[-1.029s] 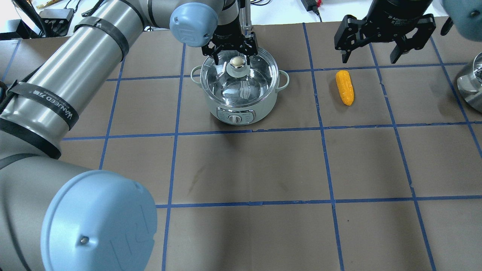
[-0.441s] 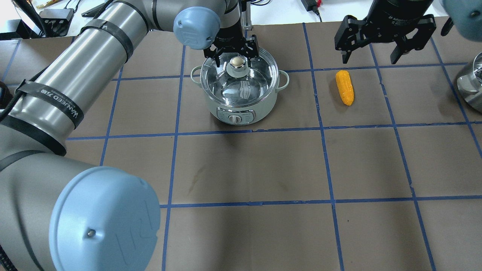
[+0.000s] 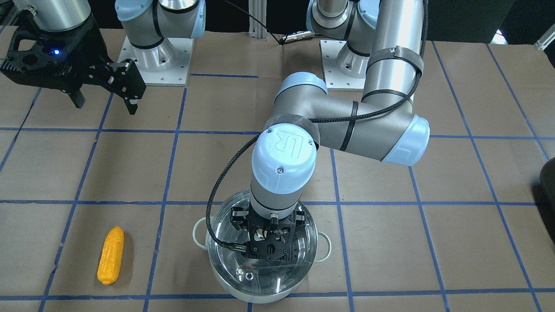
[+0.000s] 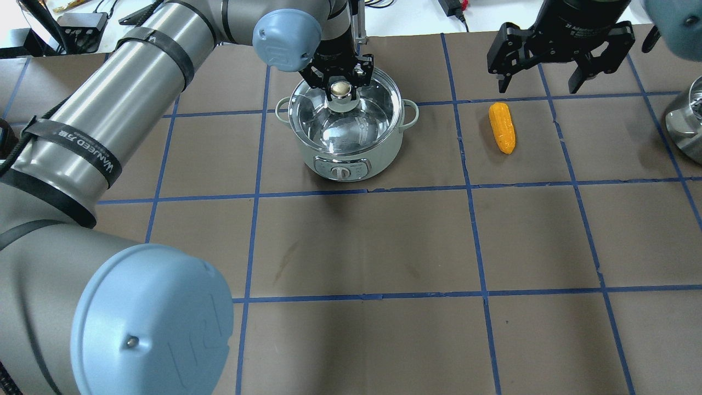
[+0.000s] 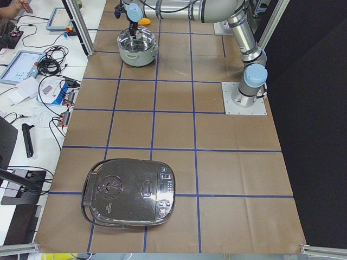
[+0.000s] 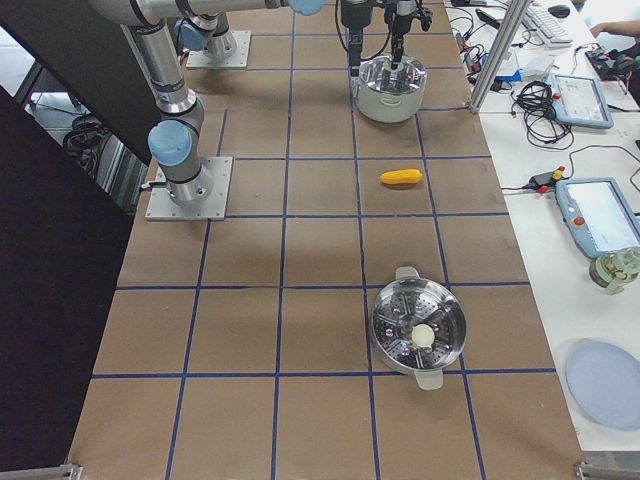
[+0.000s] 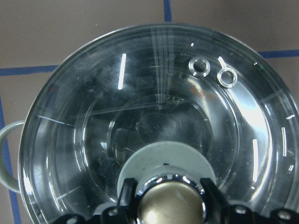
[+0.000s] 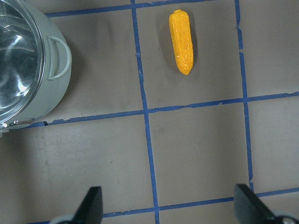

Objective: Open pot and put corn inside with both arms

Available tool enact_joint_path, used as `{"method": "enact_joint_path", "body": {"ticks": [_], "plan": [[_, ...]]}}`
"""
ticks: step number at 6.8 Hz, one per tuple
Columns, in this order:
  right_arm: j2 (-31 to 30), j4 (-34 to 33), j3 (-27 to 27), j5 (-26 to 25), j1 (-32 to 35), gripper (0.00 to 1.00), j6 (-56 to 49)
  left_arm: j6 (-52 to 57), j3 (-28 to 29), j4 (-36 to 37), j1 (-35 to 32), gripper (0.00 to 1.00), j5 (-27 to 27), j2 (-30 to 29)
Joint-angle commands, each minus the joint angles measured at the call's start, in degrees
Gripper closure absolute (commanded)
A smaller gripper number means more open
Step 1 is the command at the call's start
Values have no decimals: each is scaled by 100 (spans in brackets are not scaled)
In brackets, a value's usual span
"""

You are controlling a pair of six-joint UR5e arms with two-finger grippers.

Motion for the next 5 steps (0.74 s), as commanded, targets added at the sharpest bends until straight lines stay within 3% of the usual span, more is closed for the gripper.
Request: {"method": "enact_joint_path", "body": {"ticks": [1, 3, 5], "plan": [[-2, 0, -9, 0, 0, 0, 0, -55, 53, -8, -6, 80, -7, 93], [-2, 0, 0, 0, 9, 0, 0, 41, 44, -252, 81, 80, 54, 592], [-2, 0, -9, 0, 9, 0, 0, 565, -140, -535, 1025, 80, 73, 875]]}}
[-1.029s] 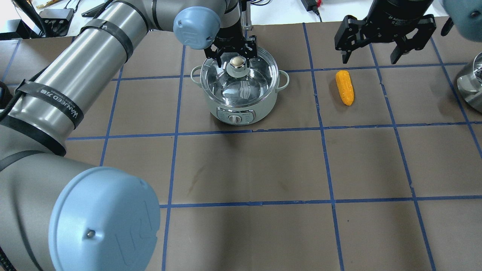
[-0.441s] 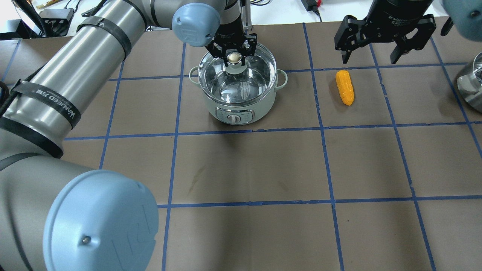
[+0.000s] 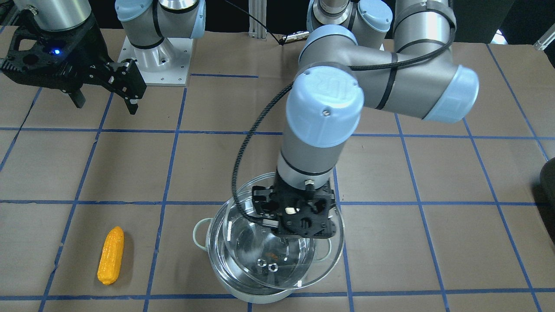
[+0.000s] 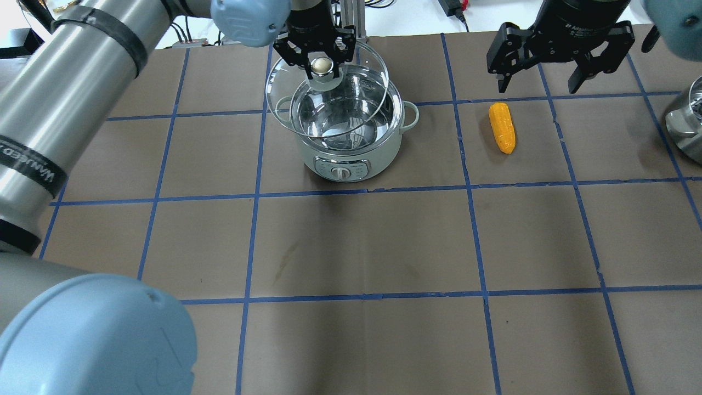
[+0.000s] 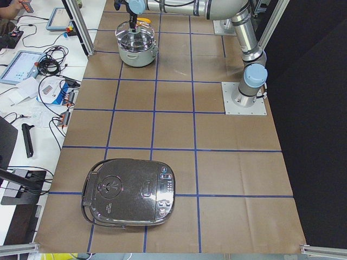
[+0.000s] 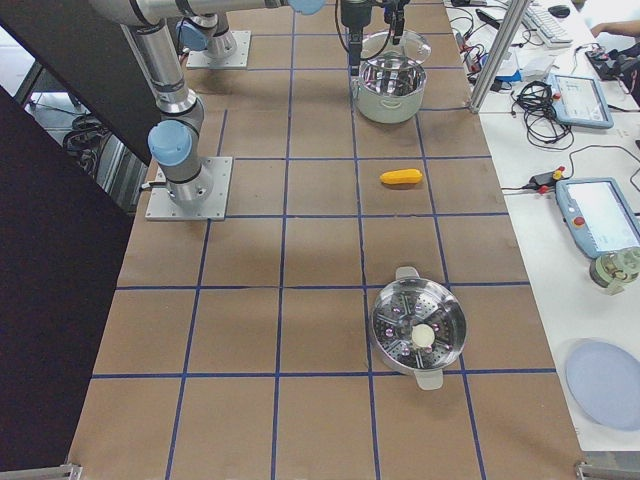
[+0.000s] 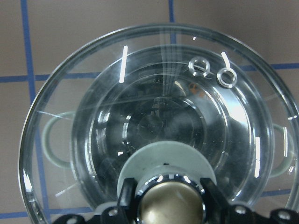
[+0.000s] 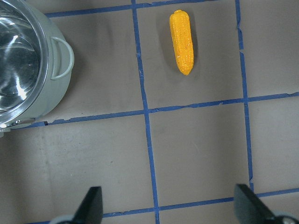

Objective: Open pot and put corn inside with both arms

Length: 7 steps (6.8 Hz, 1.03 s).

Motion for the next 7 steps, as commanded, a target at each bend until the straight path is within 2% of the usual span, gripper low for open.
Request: {"method": "enact_joint_path", "body": {"ticks": [1, 2, 3, 4, 5, 6, 7], "plan": [[9, 0, 14, 0, -17, 0, -18, 889, -294, -75, 1065, 85, 32, 144], [52, -61, 40, 0, -69, 0, -131, 1416, -644, 109, 1531, 85, 15, 57], [87, -70, 41, 0, -218, 2, -480, 1970, -1031, 806, 1944, 85, 15, -48], [236, -140, 41, 0, -454, 6, -971, 2054, -1487, 1396, 2184, 85, -11, -267], [524, -367, 41, 0, -604, 6, -1263, 2046, -1814, 2125, 2203, 85, 15, -382], [893, -900, 93, 0, -606, 8, -1283, 1924, -1913, 2201, 2204, 85, -20, -427], [1427, -1662, 146, 26, -606, 8, -1309, 1557, -2009, 2202, 2204, 51, -72, -454]]}}
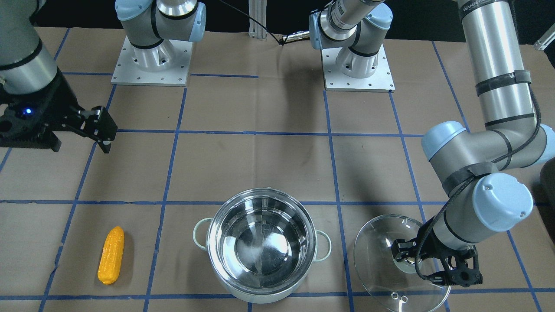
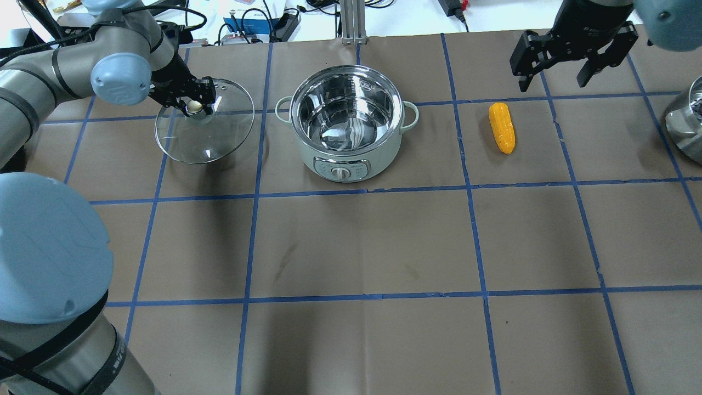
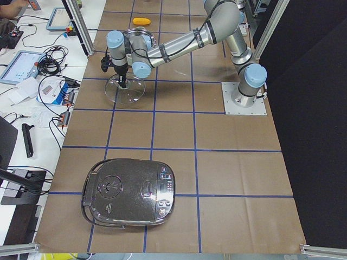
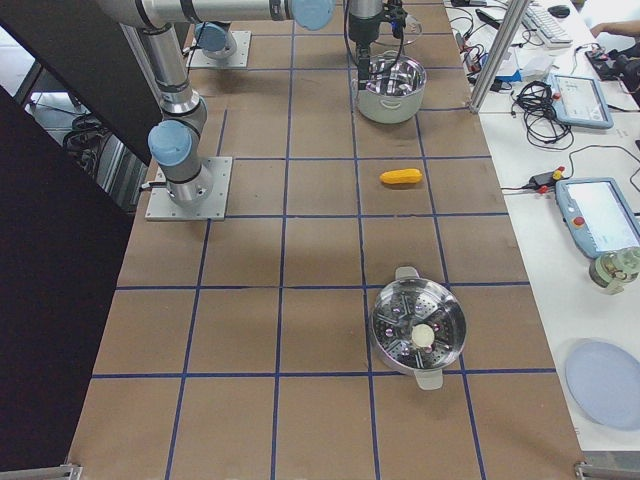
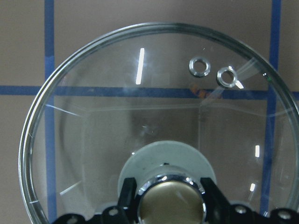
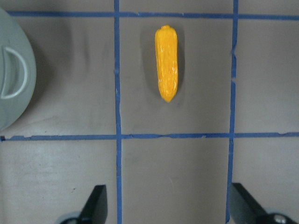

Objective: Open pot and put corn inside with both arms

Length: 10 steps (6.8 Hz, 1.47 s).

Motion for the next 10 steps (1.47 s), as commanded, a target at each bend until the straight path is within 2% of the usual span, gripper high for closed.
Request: {"method": "enact_joint_path", "body": {"ticks": [1, 3, 4, 6, 7, 8, 10], "plan": [[1098, -1448, 89, 123, -16, 8, -219, -260, -354, 138, 13, 1, -21, -41], [2128, -3153, 352, 334, -15, 9, -291, -243, -488, 288, 13, 0, -21, 64], [2350, -3447, 318, 335, -42, 9, -299, -234, -445, 296, 31, 0, -12, 265], [2457, -3450, 362, 448, -226, 12, -300, -119, -296, 149, -73, 0, 58, 931], [2510, -3433, 370, 528, -305, 13, -334, -241, -278, -1132, -101, 0, 232, 1492], [2519, -3381, 397, 529, -314, 31, -343, -460, -217, -1945, -118, 0, 295, 2106], [2519, -3459, 633, 537, -375, 51, -379, -428, -320, -2662, -345, 0, 243, 2864]]}}
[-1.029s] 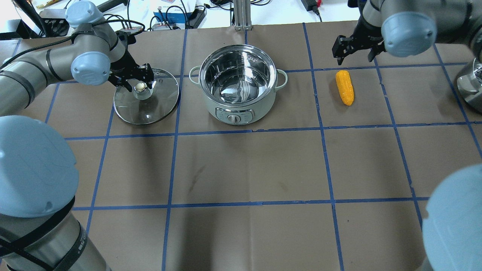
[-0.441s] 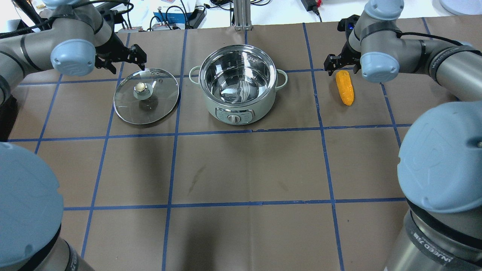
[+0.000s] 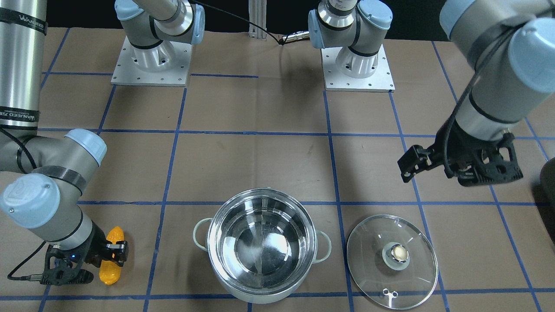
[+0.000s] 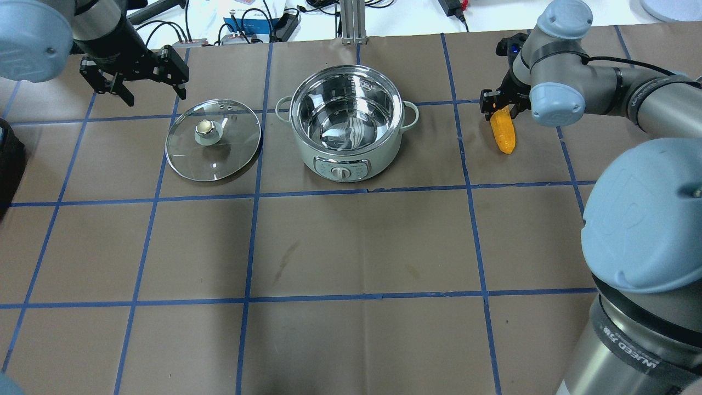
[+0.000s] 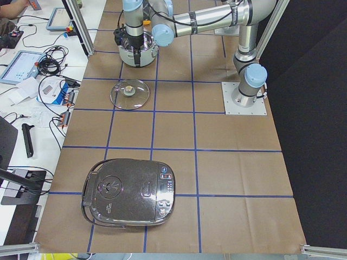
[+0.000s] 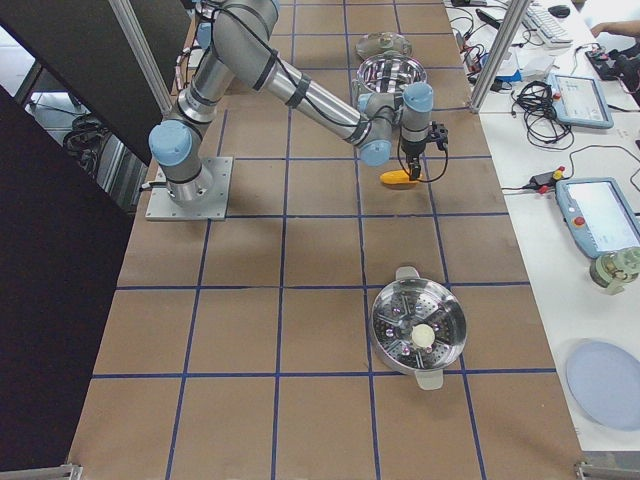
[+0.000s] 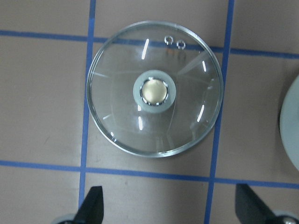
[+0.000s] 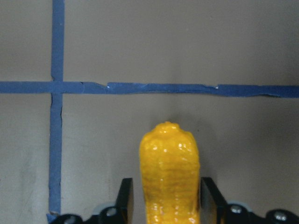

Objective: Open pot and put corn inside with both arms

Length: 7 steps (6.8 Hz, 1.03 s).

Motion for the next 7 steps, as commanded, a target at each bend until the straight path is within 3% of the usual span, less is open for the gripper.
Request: {"method": "enact_joint_path", "body": {"ticks": [1, 2, 3, 4, 5, 7], "plan": [[13, 5, 116, 10, -42, 67, -8, 70, -148, -472, -320, 0, -42, 826], [-13, 75, 38, 19, -42, 77, 9, 71, -184, -437, -347, 0, -51, 820], [-126, 276, -41, 19, -42, 79, 79, 36, -288, -454, -339, 0, -51, 794], [-545, 904, -346, 19, 71, 79, 262, -182, -472, -428, -365, 0, -51, 846], [-810, 1633, -767, 123, 403, 79, 612, -236, -561, -385, -383, 0, -51, 786], [-769, 1658, -1254, 212, 1447, 78, 1046, -193, -553, -454, -584, 0, 37, 776]]}}
